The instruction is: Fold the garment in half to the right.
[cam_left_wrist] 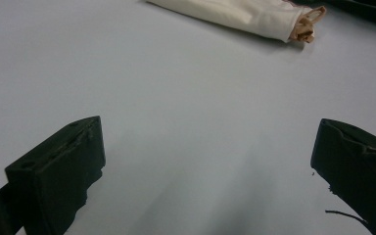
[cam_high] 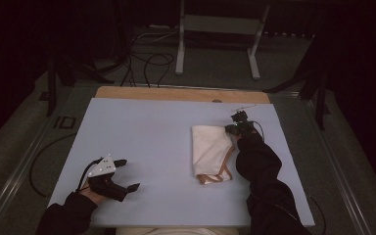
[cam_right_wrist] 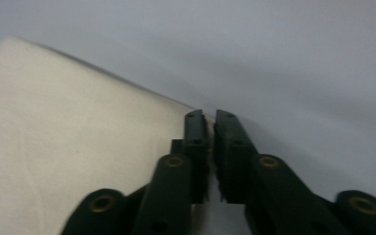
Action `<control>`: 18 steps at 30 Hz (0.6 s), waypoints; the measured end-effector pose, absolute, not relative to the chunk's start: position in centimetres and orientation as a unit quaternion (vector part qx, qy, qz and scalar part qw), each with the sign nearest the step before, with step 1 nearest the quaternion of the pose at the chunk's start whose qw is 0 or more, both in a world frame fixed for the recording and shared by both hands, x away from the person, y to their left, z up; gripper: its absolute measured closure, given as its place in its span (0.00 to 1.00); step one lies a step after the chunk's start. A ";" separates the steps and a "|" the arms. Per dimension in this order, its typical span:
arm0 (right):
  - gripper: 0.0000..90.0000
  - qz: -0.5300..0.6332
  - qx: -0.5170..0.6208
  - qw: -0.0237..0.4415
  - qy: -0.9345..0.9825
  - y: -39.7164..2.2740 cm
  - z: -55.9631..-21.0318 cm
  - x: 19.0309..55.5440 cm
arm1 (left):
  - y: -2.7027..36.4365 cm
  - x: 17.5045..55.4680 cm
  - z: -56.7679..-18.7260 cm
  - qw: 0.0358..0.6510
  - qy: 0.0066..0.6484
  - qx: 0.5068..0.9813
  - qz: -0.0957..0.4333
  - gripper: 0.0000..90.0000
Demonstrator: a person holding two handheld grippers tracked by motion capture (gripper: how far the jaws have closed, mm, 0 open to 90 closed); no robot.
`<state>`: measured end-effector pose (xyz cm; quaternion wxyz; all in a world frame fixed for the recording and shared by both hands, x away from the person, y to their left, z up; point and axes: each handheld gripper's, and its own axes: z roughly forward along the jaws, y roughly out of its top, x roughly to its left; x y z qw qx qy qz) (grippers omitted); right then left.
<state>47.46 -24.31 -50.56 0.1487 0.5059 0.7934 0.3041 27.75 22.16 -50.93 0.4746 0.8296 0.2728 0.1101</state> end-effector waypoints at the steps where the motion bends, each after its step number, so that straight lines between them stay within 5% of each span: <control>1: 0.88 0.304 0.506 0.149 0.793 -24.3 -50.6 47.5 | 22.2 27.7 -50.9 0.474 0.273 0.830 0.111 0.01; 7: 0.72 0.324 0.494 0.152 0.792 -24.0 -49.2 46.9 | 22.3 27.8 -50.9 0.475 0.273 0.829 0.111 0.01; 10: 0.50 0.340 0.480 0.141 0.796 -23.2 -48.6 46.5 | 22.3 27.8 -50.9 0.475 0.274 0.829 0.112 0.01; 18: 0.15 0.368 0.443 0.097 0.811 -21.4 -48.1 46.2 | 22.3 27.8 -50.9 0.476 0.274 0.828 0.111 0.01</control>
